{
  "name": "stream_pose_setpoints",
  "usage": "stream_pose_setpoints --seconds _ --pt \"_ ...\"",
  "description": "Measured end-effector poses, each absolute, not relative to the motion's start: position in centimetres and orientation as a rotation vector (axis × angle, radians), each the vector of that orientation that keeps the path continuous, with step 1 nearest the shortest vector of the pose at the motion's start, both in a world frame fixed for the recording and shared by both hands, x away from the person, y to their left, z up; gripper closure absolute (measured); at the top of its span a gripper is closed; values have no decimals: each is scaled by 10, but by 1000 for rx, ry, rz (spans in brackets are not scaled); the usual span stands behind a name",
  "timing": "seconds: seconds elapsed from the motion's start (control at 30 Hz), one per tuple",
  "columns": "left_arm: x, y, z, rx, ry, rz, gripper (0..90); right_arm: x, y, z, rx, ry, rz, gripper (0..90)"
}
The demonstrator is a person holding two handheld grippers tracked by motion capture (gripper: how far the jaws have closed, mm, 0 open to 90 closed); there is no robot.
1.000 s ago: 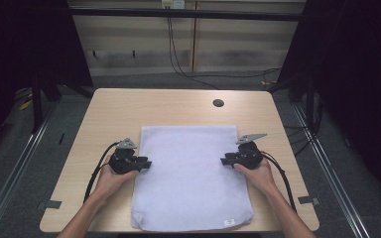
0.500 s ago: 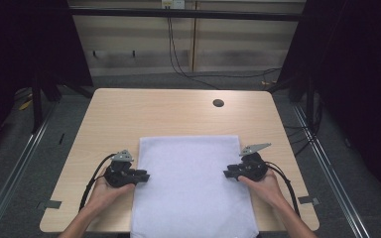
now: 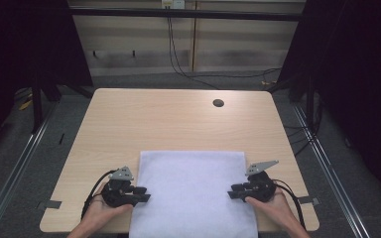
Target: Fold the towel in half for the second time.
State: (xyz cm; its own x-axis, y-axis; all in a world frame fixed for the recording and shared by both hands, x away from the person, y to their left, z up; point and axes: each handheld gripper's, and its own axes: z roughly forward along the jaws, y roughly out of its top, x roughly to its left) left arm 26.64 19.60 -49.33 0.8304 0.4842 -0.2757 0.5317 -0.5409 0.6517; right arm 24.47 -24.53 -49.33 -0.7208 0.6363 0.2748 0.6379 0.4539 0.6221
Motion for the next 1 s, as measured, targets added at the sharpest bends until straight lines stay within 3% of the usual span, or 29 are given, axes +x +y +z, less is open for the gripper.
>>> stream_pose_setpoints --seconds 0.27,0.67,1.0 --pt "260 196 -487 2232 735 -133 643 232 -246 -487 -1166 -2732 -1164 679" --pt "341 184 -469 2156 820 13 565 314 -287 -462 -1431 -2687 -1353 603" --pt "374 195 -480 2112 910 90 522 338 -290 -490 -1468 -2658 -1263 568"
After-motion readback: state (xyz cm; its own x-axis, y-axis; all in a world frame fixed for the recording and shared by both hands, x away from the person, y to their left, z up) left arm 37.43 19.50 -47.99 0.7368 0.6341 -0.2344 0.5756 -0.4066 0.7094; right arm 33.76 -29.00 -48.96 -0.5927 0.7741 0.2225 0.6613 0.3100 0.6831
